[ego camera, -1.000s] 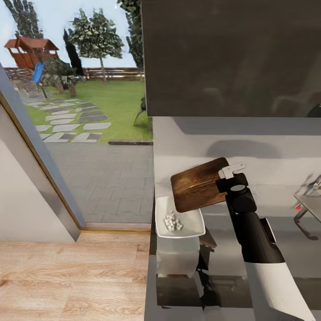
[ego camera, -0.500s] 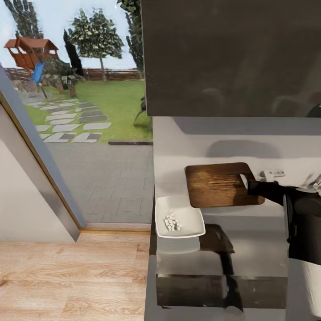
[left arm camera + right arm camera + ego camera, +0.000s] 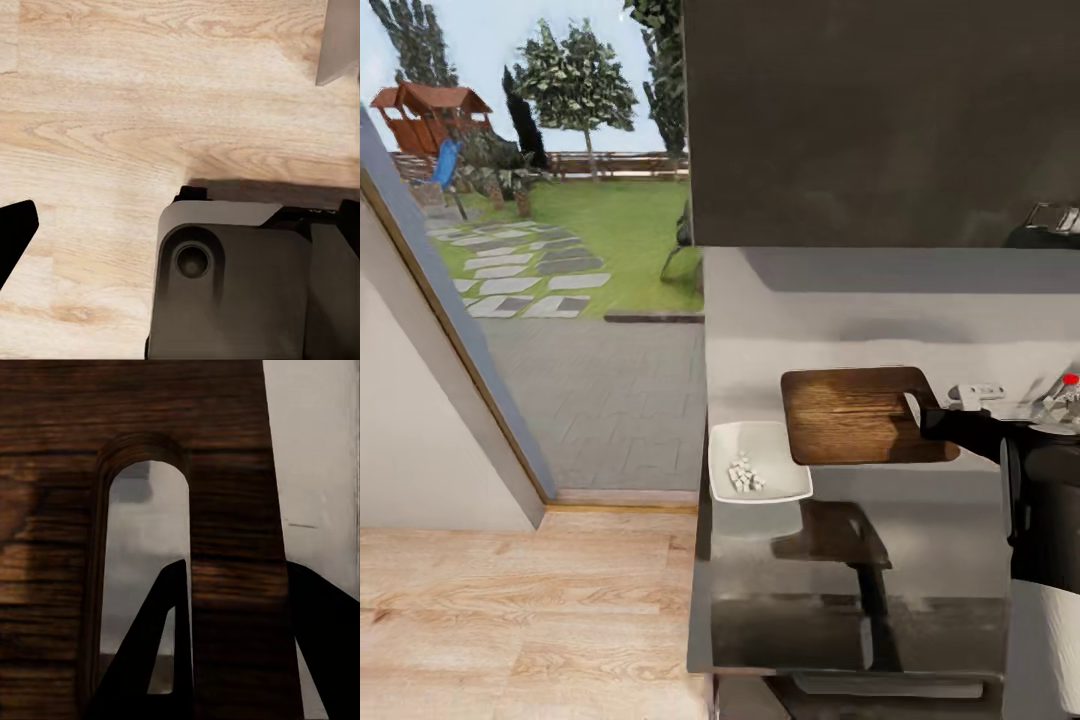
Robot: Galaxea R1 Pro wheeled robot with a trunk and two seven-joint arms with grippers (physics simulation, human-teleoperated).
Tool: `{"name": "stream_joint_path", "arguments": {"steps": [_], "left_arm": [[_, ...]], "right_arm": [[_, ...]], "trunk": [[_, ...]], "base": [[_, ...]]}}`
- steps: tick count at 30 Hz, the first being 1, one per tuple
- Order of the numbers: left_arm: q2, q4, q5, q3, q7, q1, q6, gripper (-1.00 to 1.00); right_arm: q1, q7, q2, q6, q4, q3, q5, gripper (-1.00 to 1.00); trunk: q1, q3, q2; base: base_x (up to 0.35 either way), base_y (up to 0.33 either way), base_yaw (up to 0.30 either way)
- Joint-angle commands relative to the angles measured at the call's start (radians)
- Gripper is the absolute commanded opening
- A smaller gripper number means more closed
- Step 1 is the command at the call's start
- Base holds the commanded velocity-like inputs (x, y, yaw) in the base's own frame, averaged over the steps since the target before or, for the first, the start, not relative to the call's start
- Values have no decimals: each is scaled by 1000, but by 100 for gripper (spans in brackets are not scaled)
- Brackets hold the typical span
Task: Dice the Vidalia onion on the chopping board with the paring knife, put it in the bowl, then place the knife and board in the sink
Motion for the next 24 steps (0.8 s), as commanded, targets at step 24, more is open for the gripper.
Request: {"name": "stream_joint_path", "arguments": {"steps": [24], "left_arm": [[-1, 5, 8, -9, 3, -2, -5, 100]], "right_arm": [[-1, -482, 10, -9, 131, -161, -4, -100]], "trunk": [[0, -2, -2]], "base": [[-69, -196, 0]]}}
